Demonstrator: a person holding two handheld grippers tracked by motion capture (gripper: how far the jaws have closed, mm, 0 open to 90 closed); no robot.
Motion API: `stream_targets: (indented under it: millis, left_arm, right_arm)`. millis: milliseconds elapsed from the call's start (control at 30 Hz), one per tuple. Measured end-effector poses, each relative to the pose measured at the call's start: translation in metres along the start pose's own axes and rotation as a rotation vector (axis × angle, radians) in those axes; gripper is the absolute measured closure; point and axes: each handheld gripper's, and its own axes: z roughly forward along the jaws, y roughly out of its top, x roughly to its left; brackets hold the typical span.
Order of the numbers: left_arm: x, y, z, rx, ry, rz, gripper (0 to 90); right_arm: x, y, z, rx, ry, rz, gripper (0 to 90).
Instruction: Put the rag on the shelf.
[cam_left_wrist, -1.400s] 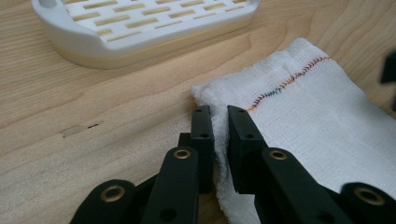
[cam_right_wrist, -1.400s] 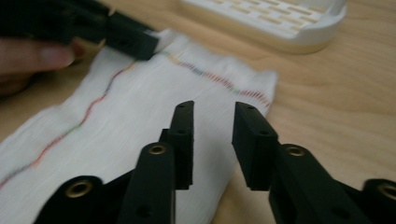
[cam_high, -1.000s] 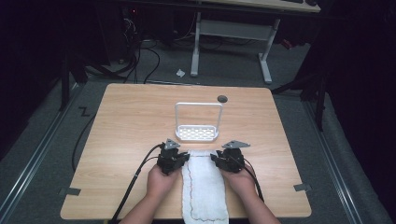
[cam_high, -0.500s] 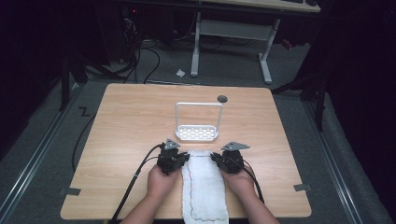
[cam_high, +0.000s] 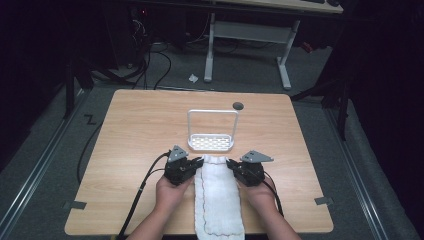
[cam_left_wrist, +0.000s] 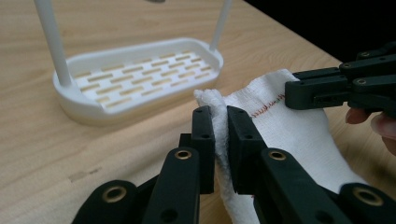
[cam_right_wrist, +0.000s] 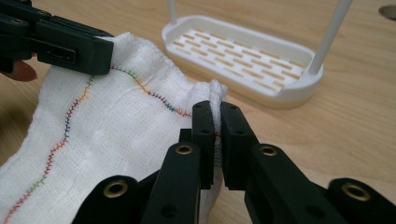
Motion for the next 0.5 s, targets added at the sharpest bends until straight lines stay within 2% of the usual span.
stream_targets:
  millis: [133,233,333,500]
  left_arm:
    - [-0.001,0.012,-0.007,-0.028,-0.002,-0.004,82.6]
    - [-0.004,0.022,-0.012,-0.054,0.009,0.025,82.7]
    - [-0.008,0.032,-0.019,-0.085,0.007,0.038,82.7]
    - [-0.015,0.051,-0.029,-0.131,0.013,0.084,82.6]
  right_arm:
    - [0.001,0.016,-0.013,-0.039,0.000,-0.015,85.5]
    - [0.003,0.030,-0.023,-0.073,-0.010,-0.029,85.6]
    - [0.005,0.042,-0.031,-0.100,-0.024,-0.046,85.5]
    - [0.006,0.057,-0.040,-0.166,-0.043,-0.049,85.6]
